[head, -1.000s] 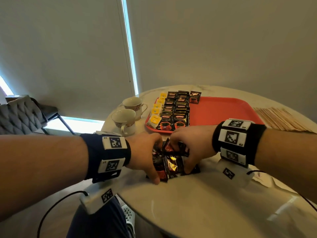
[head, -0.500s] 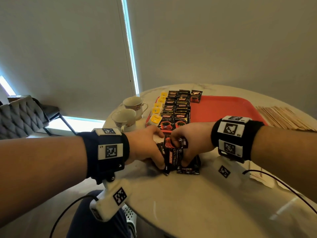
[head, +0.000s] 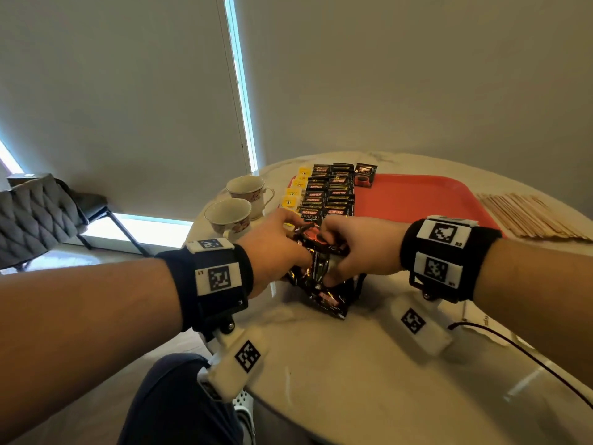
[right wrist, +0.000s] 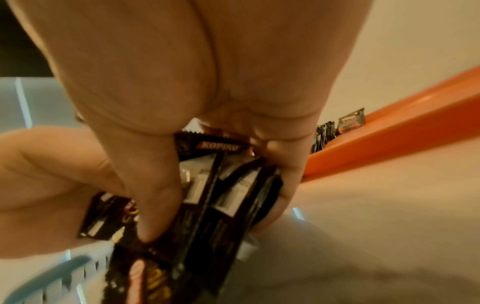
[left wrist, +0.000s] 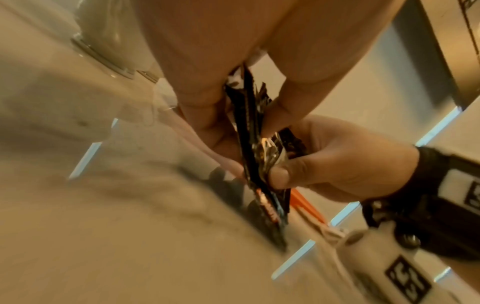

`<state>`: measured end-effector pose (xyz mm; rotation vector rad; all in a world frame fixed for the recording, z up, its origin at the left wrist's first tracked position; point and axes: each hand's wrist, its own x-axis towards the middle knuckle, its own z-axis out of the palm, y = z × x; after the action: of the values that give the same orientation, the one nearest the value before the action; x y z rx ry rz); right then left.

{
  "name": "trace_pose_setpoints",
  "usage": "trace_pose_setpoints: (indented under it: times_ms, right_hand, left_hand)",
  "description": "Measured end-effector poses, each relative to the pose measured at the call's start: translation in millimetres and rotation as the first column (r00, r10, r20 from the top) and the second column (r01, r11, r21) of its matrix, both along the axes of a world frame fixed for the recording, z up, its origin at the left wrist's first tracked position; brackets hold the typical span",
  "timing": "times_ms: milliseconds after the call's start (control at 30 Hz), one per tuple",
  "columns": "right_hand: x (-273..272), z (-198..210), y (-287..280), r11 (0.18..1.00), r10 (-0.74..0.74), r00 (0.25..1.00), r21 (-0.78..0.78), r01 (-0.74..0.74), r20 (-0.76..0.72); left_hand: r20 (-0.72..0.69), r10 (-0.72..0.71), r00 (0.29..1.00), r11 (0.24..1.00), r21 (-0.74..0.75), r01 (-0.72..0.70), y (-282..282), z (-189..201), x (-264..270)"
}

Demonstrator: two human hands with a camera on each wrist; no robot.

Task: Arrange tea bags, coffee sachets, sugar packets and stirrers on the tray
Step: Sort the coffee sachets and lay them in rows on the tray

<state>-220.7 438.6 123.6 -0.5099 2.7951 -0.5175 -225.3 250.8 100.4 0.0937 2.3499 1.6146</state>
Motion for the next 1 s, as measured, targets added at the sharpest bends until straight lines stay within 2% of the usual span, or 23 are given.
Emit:
trace_pose_setpoints:
  times_ms: [100,200,233,300,367,400,467,500,600,767,900,1000]
  right_hand:
    - [-7.0,8.2,9.5,0.976,-0.048,0.998,-0.211,0.053,0.031]
    - [-18.8,14.8,18.3,0.843,-0.095,0.992,-0.524,0.124,0.081]
    - [-23.3,16.3,19.8,0.775,-0.111,0.991,-0.619,0.129,0.068]
    - [-34.1,15.8,23.3,0.549,-0.140,0.987,-0.823,0.147,0.082]
    - [-44.7,14.9,25.6,0.310,-0.152,0.978,-0.933,0.184,0.142]
    - [-48.8,14.9,26.2,0.217,-0.159,0.974,-0.957,0.193,0.160]
    - [-58.0,12.4,26.1,0.081,-0.200,0.962,-0.975,0.207,0.187]
    - [-62.5,11.6,26.1,0.043,-0.235,0.953,-0.978,0.206,0.191]
    - [-78.2,3.6,25.0,0.036,-0.287,0.940,-0.978,0.204,0.185]
    - [-98.9,-2.7,24.2,0.298,-0.268,0.958,-0.937,0.183,0.102]
    - [-105.1,-4.4,23.4,0.383,-0.237,0.967,-0.905,0.185,0.097]
    - [-105.6,-1.4,30.8,0.444,-0.169,0.976,-0.873,0.200,0.137]
  left_hand:
    - [-0.001,0.082,0.997,0.974,0.213,-0.080,7.6,6.3,-10.6]
    - [0.055,0.168,0.984,0.886,0.429,-0.175,20.4,15.4,-28.0]
    - [0.075,0.170,0.983,0.849,0.495,-0.185,25.2,20.4,-33.2]
    - [0.097,0.123,0.988,0.752,0.640,-0.156,35.3,29.6,-43.0]
    - [0.085,0.059,0.995,0.677,0.729,-0.102,43.6,34.9,-49.8]
    - [0.070,0.015,0.997,0.666,0.743,-0.062,48.0,35.2,-53.4]
    - [0.052,-0.085,0.995,0.661,0.750,0.017,57.7,30.9,-57.0]
    - [0.052,-0.116,0.992,0.663,0.748,0.038,64.0,26.7,-59.0]
    - [0.010,-0.109,0.994,0.686,0.724,0.068,78.8,15.9,-71.4]
    - [0.089,0.033,0.995,0.592,0.801,-0.091,85.1,18.4,-106.9]
    - [0.139,0.103,0.985,0.607,0.776,-0.173,85.9,22.9,-123.5]
    - [0.181,0.139,0.974,0.572,0.788,-0.228,82.5,20.6,-130.1]
